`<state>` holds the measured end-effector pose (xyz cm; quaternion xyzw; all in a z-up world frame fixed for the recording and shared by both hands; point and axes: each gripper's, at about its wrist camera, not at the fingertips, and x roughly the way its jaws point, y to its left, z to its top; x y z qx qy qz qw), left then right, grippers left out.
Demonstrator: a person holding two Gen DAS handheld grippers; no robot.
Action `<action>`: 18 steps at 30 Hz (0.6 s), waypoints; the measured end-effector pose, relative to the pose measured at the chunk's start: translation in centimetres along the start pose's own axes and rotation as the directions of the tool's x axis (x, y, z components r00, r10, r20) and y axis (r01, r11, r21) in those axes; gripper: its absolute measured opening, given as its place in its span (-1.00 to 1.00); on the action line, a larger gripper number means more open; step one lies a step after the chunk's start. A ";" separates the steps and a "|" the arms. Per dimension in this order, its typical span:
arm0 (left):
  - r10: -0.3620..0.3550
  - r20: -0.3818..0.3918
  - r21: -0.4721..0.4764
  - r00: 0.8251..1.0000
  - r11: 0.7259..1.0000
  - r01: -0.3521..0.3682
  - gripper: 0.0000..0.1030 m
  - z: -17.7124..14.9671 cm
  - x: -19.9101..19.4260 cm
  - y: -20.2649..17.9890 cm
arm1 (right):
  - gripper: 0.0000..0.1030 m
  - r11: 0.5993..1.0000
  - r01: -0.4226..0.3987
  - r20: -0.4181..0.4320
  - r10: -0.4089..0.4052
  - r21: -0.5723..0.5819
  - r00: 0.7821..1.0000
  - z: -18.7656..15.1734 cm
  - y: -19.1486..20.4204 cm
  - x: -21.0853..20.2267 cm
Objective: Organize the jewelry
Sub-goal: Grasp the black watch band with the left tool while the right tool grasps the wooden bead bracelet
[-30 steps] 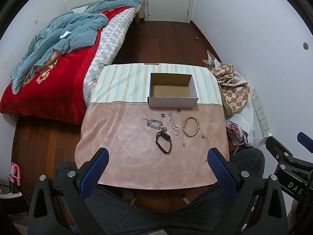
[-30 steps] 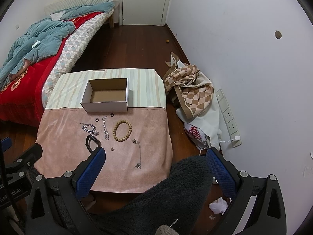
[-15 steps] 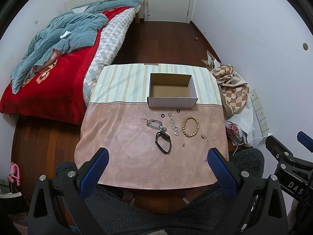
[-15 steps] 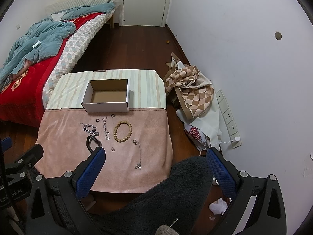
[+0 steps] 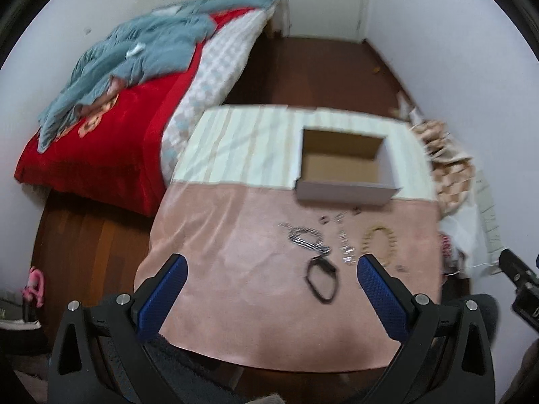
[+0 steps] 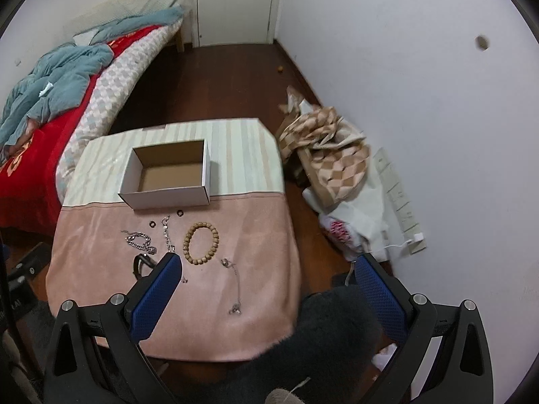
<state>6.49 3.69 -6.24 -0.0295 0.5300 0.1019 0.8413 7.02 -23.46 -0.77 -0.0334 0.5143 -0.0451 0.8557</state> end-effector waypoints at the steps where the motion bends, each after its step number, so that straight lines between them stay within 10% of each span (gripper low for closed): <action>1: 0.008 -0.014 -0.004 1.000 1.000 -0.008 1.00 -0.2 1.4 0.1 | 1.00 1.000 -0.011 -0.022 0.012 0.006 1.000 0.2 0.1 1.8; 9: -0.035 -0.249 -0.064 0.968 0.998 0.020 0.98 -2.4 12.0 0.3 | 0.68 0.993 -0.107 -0.208 0.113 0.043 0.972 -0.3 2.3 16.4; 18: -0.117 -0.356 -0.076 0.927 0.992 0.096 0.03 -4.2 17.6 -2.6 | 0.34 0.987 -0.152 -0.273 0.162 0.058 0.948 -1.7 3.5 23.0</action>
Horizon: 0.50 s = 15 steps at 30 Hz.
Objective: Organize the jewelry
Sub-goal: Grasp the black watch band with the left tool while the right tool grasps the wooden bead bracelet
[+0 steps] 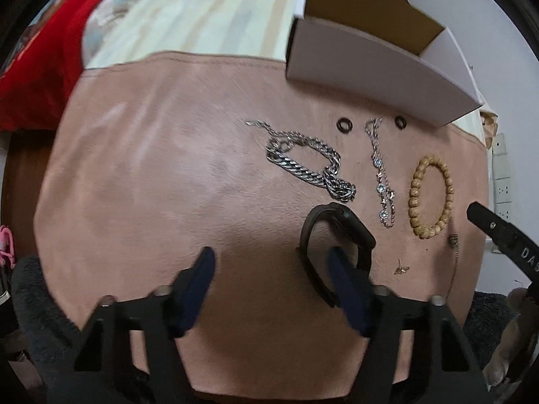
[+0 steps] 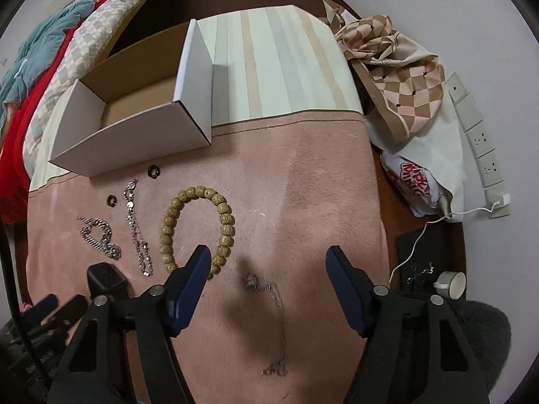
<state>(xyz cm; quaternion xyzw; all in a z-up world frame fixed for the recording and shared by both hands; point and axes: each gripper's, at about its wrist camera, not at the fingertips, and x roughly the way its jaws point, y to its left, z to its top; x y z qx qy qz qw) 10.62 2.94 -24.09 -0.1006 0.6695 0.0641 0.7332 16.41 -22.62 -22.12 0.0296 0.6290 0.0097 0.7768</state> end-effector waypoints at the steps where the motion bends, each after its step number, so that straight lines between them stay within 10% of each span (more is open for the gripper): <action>1: 0.001 -0.003 0.004 1.000 1.000 -0.001 -0.18 0.1 0.4 -0.1 | 0.28 1.000 -0.011 -0.006 0.011 0.002 1.000 0.0 -0.1 0.3; 5: 0.017 0.039 0.044 0.999 0.999 -0.019 -0.88 0.3 0.8 -1.0 | 0.12 0.999 -0.044 -0.022 0.044 0.004 0.999 0.2 0.1 1.3; 15: 0.102 0.134 0.095 0.986 0.989 -0.115 -0.90 2.1 -0.1 -0.8 | -0.18 0.997 -0.005 -0.010 0.004 -0.082 1.000 0.5 2.3 3.0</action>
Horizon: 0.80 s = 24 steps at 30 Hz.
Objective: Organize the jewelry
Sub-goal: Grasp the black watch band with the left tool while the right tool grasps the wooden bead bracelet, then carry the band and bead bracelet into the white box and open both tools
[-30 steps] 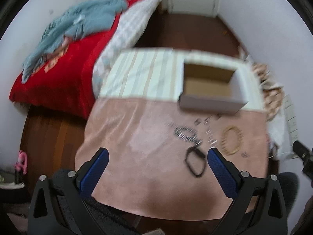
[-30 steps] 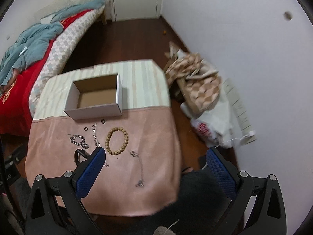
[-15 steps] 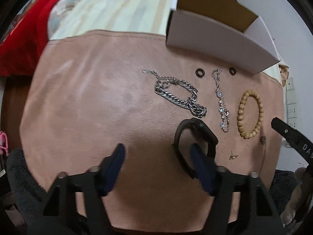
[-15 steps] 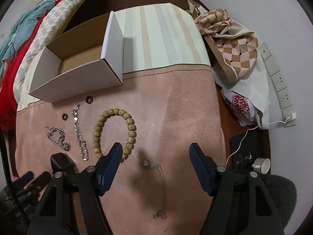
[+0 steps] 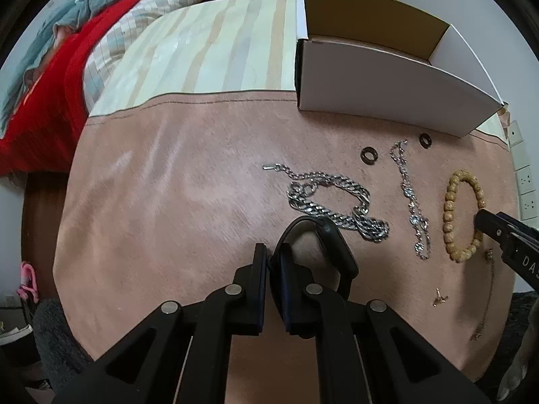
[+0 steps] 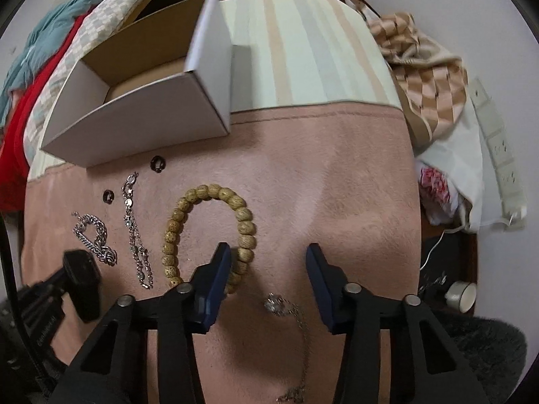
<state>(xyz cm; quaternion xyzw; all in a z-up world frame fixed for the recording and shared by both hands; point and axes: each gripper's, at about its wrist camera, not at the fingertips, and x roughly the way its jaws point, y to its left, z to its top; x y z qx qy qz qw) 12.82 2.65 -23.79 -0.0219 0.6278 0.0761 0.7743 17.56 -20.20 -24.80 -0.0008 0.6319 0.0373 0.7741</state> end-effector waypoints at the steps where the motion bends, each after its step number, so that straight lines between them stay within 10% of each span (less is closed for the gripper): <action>1: 0.000 0.001 0.003 1.000 1.000 0.000 -0.90 0.2 0.0 0.1 | -0.27 1.000 0.017 0.009 -0.017 -0.017 1.000 0.0 0.4 0.0; 12: -0.022 0.015 -0.004 1.000 1.000 0.022 -0.90 0.3 0.8 1.3 | -0.81 0.996 0.069 0.051 -0.066 -0.051 0.996 -0.5 2.0 -0.5; 24: -0.075 0.083 0.024 0.994 0.997 0.073 -0.91 1.8 -3.0 1.1 | -0.82 0.999 -0.054 0.095 0.054 -0.011 0.994 -0.8 1.6 -4.2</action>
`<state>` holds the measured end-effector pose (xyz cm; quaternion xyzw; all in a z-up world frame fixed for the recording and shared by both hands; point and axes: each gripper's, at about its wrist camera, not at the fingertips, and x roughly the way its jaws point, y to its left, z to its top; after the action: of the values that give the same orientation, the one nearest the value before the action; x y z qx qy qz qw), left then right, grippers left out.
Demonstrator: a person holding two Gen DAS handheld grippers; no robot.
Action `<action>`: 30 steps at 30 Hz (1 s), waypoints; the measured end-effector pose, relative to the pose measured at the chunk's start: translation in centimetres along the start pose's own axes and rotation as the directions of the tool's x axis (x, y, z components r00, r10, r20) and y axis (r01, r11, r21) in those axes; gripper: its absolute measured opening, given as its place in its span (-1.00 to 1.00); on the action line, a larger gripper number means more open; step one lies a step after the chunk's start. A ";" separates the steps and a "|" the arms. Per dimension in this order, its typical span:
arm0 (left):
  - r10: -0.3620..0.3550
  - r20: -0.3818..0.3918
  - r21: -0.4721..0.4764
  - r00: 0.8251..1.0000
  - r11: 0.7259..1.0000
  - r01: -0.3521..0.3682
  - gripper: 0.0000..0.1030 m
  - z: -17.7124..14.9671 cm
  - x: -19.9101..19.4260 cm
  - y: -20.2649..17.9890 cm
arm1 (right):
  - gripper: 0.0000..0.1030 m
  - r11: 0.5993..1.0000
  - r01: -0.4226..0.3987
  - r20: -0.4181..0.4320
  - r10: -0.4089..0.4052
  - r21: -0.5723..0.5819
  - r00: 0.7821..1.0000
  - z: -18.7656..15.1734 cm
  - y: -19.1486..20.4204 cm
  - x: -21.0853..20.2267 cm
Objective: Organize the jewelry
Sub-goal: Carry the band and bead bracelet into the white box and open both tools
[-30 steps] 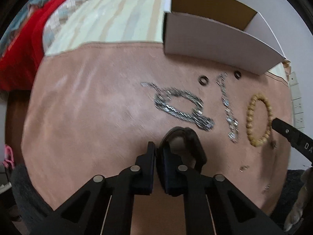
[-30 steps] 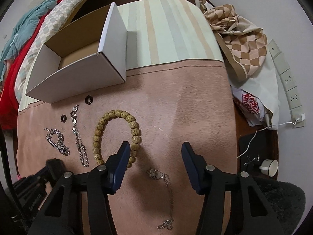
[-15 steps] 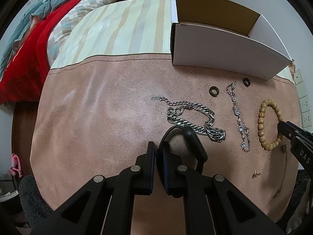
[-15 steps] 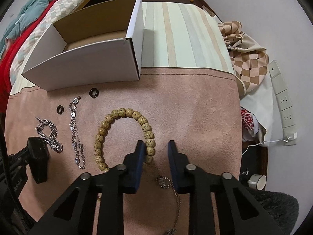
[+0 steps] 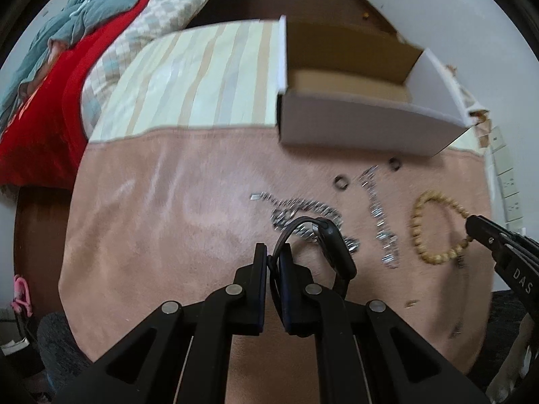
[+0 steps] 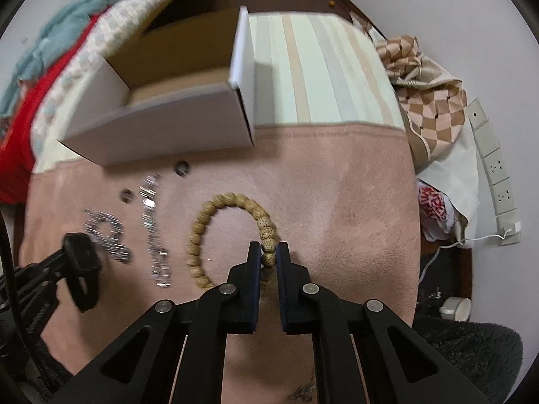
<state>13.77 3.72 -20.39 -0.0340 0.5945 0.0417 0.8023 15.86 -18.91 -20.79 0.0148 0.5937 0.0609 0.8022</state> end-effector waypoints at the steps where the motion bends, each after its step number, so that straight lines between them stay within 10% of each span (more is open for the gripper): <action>1: -0.010 0.010 0.004 1.000 1.000 0.010 -0.91 0.4 -0.6 0.0 | -0.82 1.000 -0.012 0.012 0.012 -0.003 1.000 0.1 0.1 -0.7; 15: -0.113 0.129 0.029 0.985 0.993 0.110 -0.91 10.9 -5.9 -0.6 | -0.82 0.985 -0.122 0.230 0.147 -0.120 0.962 9.4 3.7 -12.9; 30: -0.125 -0.067 0.033 0.990 0.991 0.127 -0.74 17.9 1.5 -1.5 | -0.82 0.985 -0.103 0.083 0.115 -0.140 0.990 16.8 5.1 -1.9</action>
<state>31.36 4.14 -16.57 -0.0580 0.6176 -0.0213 0.7840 30.89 -13.28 -13.55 -0.0046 0.5497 0.1441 0.8228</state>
